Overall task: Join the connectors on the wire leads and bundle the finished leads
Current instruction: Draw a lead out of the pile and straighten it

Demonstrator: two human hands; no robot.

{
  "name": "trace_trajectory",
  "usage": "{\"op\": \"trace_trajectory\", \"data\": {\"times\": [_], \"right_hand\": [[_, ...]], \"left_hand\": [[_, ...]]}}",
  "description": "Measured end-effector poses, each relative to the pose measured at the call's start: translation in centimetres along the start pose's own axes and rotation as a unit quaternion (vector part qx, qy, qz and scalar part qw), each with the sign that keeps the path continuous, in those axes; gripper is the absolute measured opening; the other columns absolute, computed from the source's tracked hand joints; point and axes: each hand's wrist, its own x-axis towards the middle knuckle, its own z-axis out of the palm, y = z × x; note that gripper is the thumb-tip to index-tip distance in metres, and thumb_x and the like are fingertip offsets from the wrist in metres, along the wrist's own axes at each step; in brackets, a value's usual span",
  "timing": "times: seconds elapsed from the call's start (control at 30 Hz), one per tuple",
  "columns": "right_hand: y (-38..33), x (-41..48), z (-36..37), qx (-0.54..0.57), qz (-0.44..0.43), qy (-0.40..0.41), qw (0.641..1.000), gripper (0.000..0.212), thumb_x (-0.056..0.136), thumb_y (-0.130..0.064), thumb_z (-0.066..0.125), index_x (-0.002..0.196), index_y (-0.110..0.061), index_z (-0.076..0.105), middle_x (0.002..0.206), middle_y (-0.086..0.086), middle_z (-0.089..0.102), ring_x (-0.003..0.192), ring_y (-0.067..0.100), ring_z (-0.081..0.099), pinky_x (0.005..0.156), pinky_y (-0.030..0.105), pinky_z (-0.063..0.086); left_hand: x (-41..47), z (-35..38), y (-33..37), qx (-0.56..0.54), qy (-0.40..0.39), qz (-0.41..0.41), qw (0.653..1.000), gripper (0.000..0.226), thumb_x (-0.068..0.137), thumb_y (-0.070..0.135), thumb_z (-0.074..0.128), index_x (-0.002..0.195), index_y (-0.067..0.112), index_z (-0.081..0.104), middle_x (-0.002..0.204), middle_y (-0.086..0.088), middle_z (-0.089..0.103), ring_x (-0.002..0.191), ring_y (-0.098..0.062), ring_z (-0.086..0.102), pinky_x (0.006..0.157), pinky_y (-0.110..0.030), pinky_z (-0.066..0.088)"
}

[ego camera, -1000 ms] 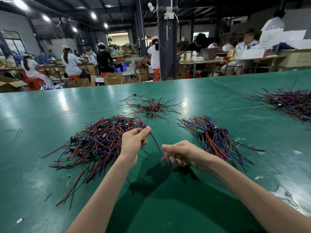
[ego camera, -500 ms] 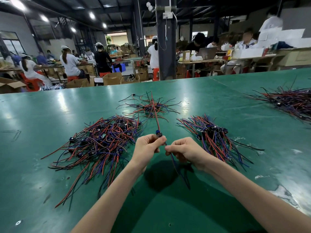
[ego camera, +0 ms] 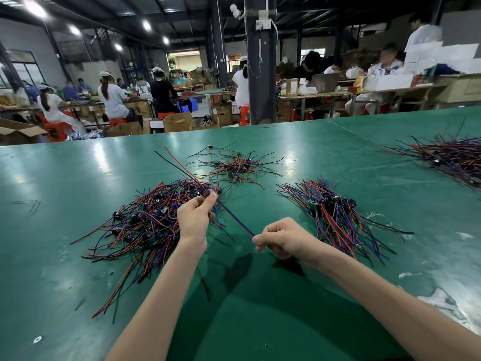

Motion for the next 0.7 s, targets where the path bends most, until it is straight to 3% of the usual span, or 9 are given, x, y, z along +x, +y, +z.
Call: {"op": "trace_trajectory", "data": {"times": [0.23, 0.37, 0.43, 0.5, 0.63, 0.7], "right_hand": [[-0.5, -0.7, -0.7, -0.034, 0.001, -0.085, 0.996, 0.027, 0.086, -0.015, 0.067, 0.059, -0.01, 0.065, 0.042, -0.003, 0.031, 0.04, 0.01, 0.023, 0.04, 0.018, 0.018], [-1.5, -1.2, -1.2, -0.036, 0.033, -0.147, 0.988, 0.037, 0.077, -0.047, 0.067, 0.067, -0.011, 0.07, 0.048, -0.004, 0.033, 0.042, 0.009, 0.021, 0.041, 0.018, 0.019], [-1.8, -1.0, -1.3, -0.03, 0.042, -0.106, 0.993, 0.049, 0.07, -0.059, 0.064, 0.071, -0.011, 0.071, 0.051, -0.001, 0.032, 0.042, 0.009, 0.019, 0.041, 0.018, 0.018], [-1.8, -0.7, -1.4, -0.031, 0.03, -0.039, 0.998, 0.047, 0.068, -0.061, 0.064, 0.071, -0.014, 0.07, 0.053, 0.001, 0.031, 0.042, 0.011, 0.018, 0.042, 0.02, 0.015], [-1.3, -0.3, -1.3, -0.003, 0.009, 0.064, 0.998, 0.035, 0.085, -0.043, 0.063, 0.063, -0.015, 0.063, 0.047, -0.003, 0.034, 0.035, 0.008, 0.021, 0.037, 0.016, 0.015], [-1.1, -0.2, -1.3, 0.006, 0.01, 0.088, 0.996, 0.035, 0.087, -0.036, 0.064, 0.064, -0.011, 0.059, 0.042, -0.006, 0.033, 0.033, 0.006, 0.021, 0.034, 0.015, 0.015]], "left_hand": [[-0.2, 0.6, -0.5, 0.001, -0.02, -0.025, 0.999, 0.018, 0.086, 0.014, 0.069, 0.069, 0.011, 0.063, 0.046, 0.009, 0.045, 0.045, -0.006, 0.041, 0.053, -0.018, 0.043], [-0.8, 1.1, -0.3, -0.04, -0.081, -0.095, 0.991, 0.011, 0.084, 0.011, 0.069, 0.076, 0.007, 0.063, 0.053, 0.003, 0.051, 0.041, -0.003, 0.044, 0.047, -0.016, 0.046], [-1.4, 1.5, -0.2, -0.064, -0.123, -0.131, 0.982, 0.009, 0.084, 0.008, 0.068, 0.078, 0.003, 0.063, 0.053, 0.001, 0.051, 0.041, -0.004, 0.043, 0.045, -0.015, 0.045], [-2.3, 2.0, -0.3, -0.063, -0.17, -0.159, 0.971, 0.01, 0.085, 0.006, 0.065, 0.076, 0.003, 0.062, 0.05, 0.002, 0.052, 0.04, -0.004, 0.041, 0.043, -0.014, 0.042], [-4.5, 2.9, -1.0, 0.017, -0.281, -0.168, 0.945, 0.018, 0.089, 0.004, 0.059, 0.072, 0.003, 0.062, 0.055, 0.002, 0.06, 0.046, -0.004, 0.04, 0.047, -0.014, 0.039], [-4.8, 3.1, -1.3, 0.025, -0.297, -0.166, 0.94, 0.018, 0.091, 0.003, 0.056, 0.075, 0.002, 0.063, 0.062, -0.003, 0.057, 0.052, -0.007, 0.037, 0.05, -0.015, 0.038]]}}
